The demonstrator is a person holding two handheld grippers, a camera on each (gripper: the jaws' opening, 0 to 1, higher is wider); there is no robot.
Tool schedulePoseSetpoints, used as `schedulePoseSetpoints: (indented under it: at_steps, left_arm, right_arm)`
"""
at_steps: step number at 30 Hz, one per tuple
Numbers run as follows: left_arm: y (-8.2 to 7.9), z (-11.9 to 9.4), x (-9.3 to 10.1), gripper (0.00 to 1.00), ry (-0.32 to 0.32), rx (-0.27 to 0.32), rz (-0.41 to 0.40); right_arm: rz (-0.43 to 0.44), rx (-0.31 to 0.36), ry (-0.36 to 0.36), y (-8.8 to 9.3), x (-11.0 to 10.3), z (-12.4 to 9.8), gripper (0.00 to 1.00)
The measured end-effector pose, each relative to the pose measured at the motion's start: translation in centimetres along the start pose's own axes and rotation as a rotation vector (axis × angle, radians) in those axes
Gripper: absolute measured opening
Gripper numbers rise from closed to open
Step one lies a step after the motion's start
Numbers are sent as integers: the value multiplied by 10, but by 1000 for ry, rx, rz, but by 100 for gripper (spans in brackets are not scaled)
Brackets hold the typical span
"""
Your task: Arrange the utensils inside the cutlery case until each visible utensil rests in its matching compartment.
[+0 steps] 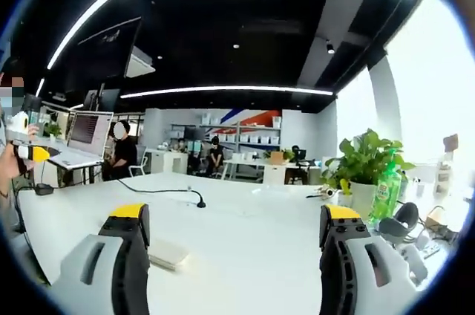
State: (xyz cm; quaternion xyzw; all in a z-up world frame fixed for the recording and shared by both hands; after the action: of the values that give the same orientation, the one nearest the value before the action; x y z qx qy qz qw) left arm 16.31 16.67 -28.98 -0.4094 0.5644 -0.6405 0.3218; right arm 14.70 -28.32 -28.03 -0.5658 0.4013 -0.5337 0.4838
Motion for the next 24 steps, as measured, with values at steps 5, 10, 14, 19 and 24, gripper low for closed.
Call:
schedulePoseSetpoints:
  at_steps: [5,10,14,19,24]
  left_arm:
    - [4,-5,2,100,-86,-25,50]
    - [-4,-11,2,100,-135,46,19]
    - [-12,-25,-5,100,-174,115,-50]
    - [-18,-36,-12,100,-257,114,16]
    - [-18,-36,-13,100,-279,101,45]
  right_arm:
    - [11,45,18,-7,2,-9,99]
    - [27,3,18,-4,11,-16,99]
    - [37,8,62,-2,24,-22,99]
    - [81,8,108,1,31,-26,99]
    - [90,-22,114,6,32,-24,99]
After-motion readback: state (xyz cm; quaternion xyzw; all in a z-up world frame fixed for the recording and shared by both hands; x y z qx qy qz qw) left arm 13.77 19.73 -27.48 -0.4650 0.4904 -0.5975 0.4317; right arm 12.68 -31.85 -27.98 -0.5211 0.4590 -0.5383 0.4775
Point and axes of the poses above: the point that each gripper's makers call its tool centre point, and the gripper's own axes: z roughly forward along the fingers, x roughly to its right, y roughly out of its underside, the point moved 7 cm from there along -z, roughly backward along the fingers, and after that the axes turned 5 degrees about -z, right-handed, at the moved point
